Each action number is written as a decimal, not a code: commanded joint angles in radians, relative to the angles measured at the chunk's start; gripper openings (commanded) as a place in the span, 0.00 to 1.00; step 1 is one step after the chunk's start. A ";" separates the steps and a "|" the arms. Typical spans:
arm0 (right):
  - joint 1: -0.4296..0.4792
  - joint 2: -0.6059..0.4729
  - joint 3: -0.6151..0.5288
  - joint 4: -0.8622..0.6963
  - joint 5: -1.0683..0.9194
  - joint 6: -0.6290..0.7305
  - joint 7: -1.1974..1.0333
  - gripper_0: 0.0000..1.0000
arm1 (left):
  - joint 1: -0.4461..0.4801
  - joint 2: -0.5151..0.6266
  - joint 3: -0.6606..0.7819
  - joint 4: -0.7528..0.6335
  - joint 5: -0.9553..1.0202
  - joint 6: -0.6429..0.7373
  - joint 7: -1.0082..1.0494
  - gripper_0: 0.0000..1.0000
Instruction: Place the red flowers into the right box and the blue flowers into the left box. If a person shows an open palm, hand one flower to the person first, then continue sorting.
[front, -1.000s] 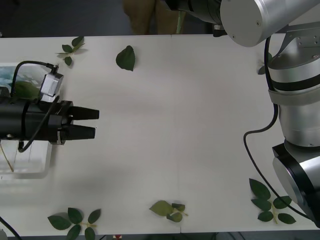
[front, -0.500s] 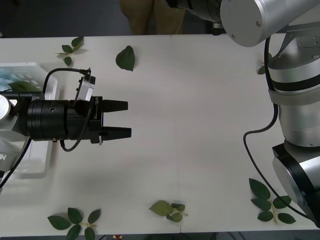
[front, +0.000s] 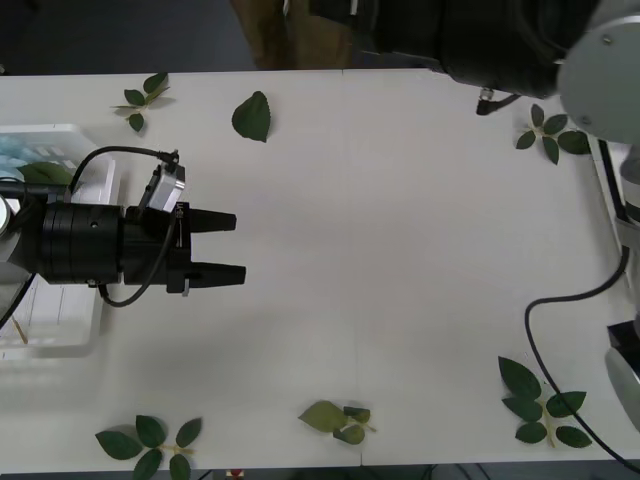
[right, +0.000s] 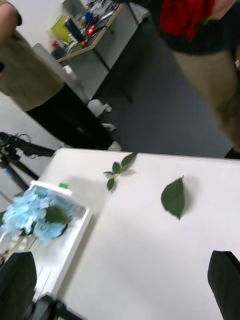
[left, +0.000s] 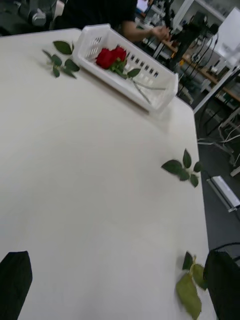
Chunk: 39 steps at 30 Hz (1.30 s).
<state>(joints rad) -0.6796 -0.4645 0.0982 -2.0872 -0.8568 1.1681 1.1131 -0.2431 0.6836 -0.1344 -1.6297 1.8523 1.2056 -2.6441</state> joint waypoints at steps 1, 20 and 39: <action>0.130 -0.171 -0.101 -0.004 -0.232 -0.047 0.257 1.00 | -0.044 0.149 -0.083 -0.033 0.013 -0.057 -0.017 1.00; 0.262 -0.299 0.023 0.638 -1.133 0.019 1.592 1.00 | -0.101 0.284 -0.244 -0.048 0.045 -0.202 -0.030 1.00; 0.256 -0.154 0.169 0.602 -1.019 -0.102 1.592 1.00 | -0.091 0.272 -0.244 -0.041 0.050 -0.239 -0.033 1.00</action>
<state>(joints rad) -0.4199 -0.6705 0.2737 -1.4477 -1.9060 1.0908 2.6865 -0.3048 0.9332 -0.3704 -1.6486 1.8885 0.9778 -2.6442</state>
